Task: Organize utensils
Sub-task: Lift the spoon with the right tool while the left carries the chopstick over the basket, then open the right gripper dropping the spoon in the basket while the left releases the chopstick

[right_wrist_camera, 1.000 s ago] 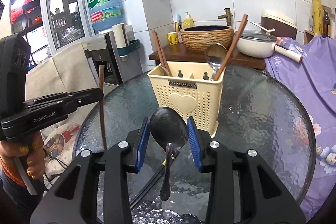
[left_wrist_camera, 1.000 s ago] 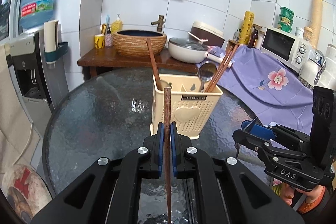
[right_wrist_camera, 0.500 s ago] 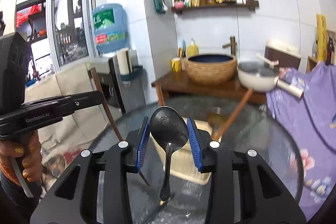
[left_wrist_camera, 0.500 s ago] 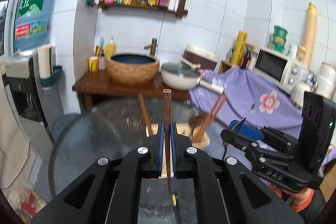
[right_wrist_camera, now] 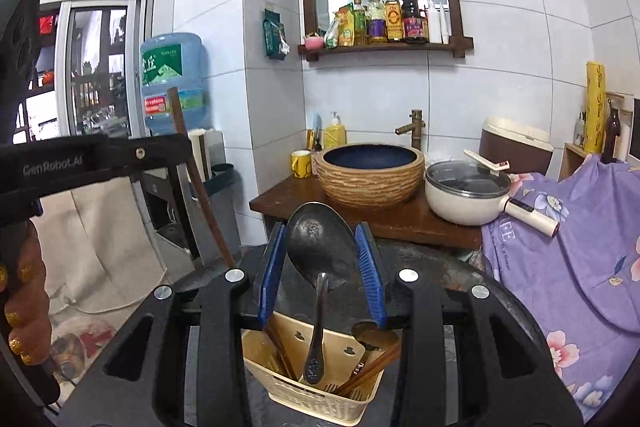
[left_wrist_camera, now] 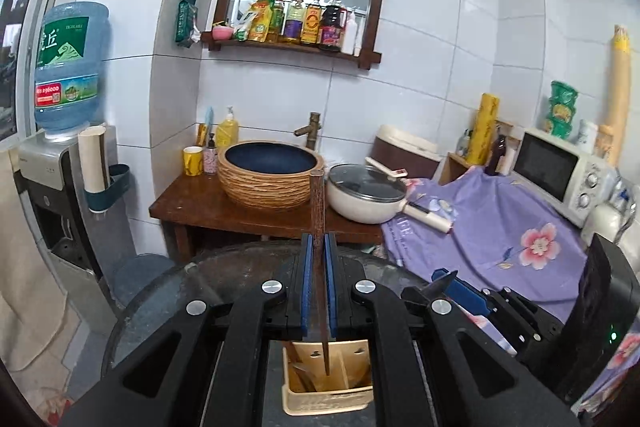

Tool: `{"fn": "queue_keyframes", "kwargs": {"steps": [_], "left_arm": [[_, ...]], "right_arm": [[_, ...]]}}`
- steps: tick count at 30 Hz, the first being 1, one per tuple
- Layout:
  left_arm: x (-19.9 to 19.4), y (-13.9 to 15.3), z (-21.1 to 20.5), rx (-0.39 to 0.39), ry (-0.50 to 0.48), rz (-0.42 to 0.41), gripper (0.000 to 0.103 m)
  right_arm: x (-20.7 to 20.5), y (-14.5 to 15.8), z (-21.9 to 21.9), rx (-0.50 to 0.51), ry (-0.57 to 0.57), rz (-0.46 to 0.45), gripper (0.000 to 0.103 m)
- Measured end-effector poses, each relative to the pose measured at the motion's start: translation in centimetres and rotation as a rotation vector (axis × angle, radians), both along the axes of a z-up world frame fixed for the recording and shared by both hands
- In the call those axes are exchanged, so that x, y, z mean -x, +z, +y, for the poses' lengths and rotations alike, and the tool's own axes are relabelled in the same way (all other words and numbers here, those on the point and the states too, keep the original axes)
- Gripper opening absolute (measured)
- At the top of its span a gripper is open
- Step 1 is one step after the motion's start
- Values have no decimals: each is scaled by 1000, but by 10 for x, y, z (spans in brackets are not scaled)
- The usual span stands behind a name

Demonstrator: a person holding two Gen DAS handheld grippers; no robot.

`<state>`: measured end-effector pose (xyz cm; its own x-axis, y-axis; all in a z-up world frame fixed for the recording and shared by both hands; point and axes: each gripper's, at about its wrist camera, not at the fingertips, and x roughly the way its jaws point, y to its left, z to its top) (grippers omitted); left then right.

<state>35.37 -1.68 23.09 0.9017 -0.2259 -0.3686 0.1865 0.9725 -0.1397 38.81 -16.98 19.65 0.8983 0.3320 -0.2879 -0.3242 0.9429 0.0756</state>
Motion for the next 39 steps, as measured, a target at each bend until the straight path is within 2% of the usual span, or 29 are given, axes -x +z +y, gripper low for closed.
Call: {"fn": "queue_keyframes", "kwargs": {"steps": [7, 17, 24, 30, 31, 32, 37, 39], "left_arm": [[-13, -45, -1, 13, 5, 59, 6], [-21, -96, -1, -1, -16, 150, 6], [-24, -113, -3, -18, -30, 184, 6], [-23, -116, -6, -44, -40, 177, 7], [-22, -116, -6, -41, -41, 174, 7], [-21, -116, -6, -39, -40, 173, 11], [-12, -114, 2, -11, -28, 145, 32], [-3, -111, 10, 13, -22, 127, 44]], "right_arm": [[-12, -53, 0, 14, -47, -1, 37], [-8, -100, 12, 60, -34, 34, 37], [-6, -119, 15, 88, -33, 55, 37], [-7, -126, 13, 88, -36, 73, 37], [-6, -126, 14, 86, -31, 67, 39], [-5, -126, 14, 88, -31, 64, 46], [11, -123, 14, 111, -32, 8, 61], [20, -123, 13, 125, -38, -8, 63]]}}
